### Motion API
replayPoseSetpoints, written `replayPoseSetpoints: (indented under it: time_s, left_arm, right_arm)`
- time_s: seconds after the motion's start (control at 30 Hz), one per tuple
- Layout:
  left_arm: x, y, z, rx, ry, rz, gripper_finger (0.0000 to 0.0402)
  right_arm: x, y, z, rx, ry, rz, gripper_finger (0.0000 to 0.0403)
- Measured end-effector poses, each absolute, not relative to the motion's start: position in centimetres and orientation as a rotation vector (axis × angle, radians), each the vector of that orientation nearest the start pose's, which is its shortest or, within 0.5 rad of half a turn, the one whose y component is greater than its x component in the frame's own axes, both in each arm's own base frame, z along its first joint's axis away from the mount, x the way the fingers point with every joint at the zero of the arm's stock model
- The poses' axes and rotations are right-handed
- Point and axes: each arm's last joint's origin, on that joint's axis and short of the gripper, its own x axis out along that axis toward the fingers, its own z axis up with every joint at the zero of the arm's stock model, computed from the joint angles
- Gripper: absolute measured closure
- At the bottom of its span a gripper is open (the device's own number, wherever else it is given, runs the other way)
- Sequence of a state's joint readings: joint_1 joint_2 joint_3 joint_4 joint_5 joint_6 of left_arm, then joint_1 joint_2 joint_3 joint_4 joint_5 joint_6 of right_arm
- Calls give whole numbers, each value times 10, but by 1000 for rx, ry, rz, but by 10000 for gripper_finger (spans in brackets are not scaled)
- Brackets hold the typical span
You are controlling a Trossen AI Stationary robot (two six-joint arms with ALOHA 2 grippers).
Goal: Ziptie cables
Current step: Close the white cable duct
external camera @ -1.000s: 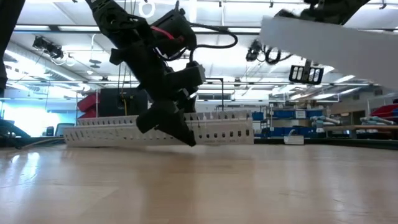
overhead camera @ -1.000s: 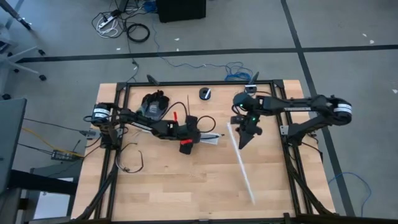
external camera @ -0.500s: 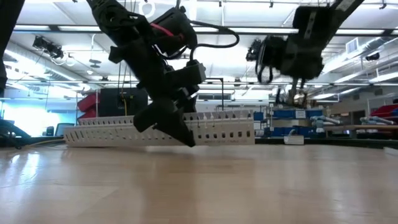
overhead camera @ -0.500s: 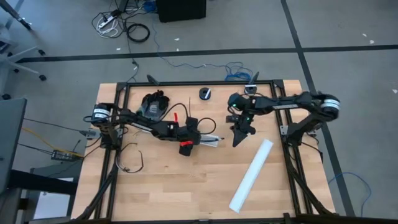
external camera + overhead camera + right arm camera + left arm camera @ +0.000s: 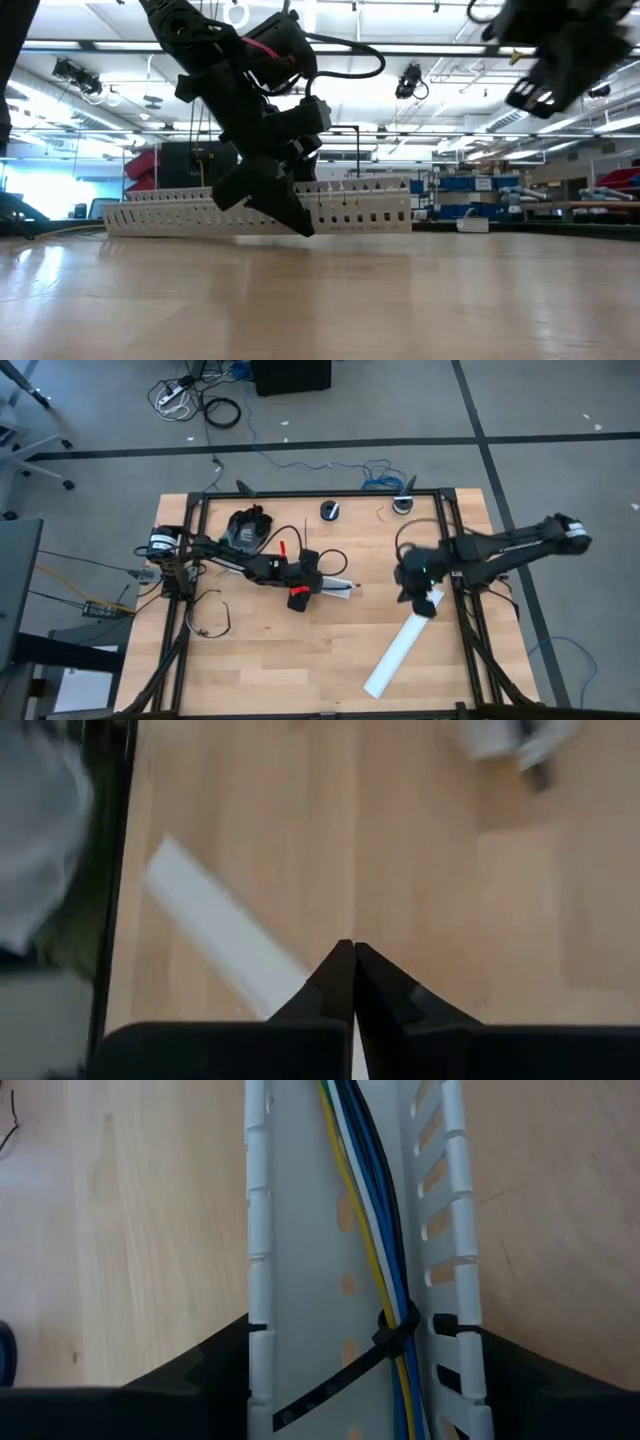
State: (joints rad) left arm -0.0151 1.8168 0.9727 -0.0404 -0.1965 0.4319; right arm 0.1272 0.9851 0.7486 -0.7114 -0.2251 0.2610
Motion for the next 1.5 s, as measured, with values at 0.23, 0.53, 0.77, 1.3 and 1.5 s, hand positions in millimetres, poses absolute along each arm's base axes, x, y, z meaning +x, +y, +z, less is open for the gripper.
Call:
replayPoseSetpoints:
  time_s: [0.23,0.53,0.77,1.3,1.5]
  left_arm:
    - [353,-1,142,427,895,-33,158]
    - [355,-2,144,237,857,-15,158]
    - [355,-3,143,103,859,46,158]
    - [357,-2,146,143,828,35,158]
    - [356,-2,145,145,841,33,158]
  right_arm:
    - [188,67,223,178,1152,303,402]
    - [216,76,187,177,1269,316,342]
    - [231,87,168,69,1236,405,263]
    - [224,119,149,-262,1236,434,248]
    - [227,126,133,-205,1298,464,256]
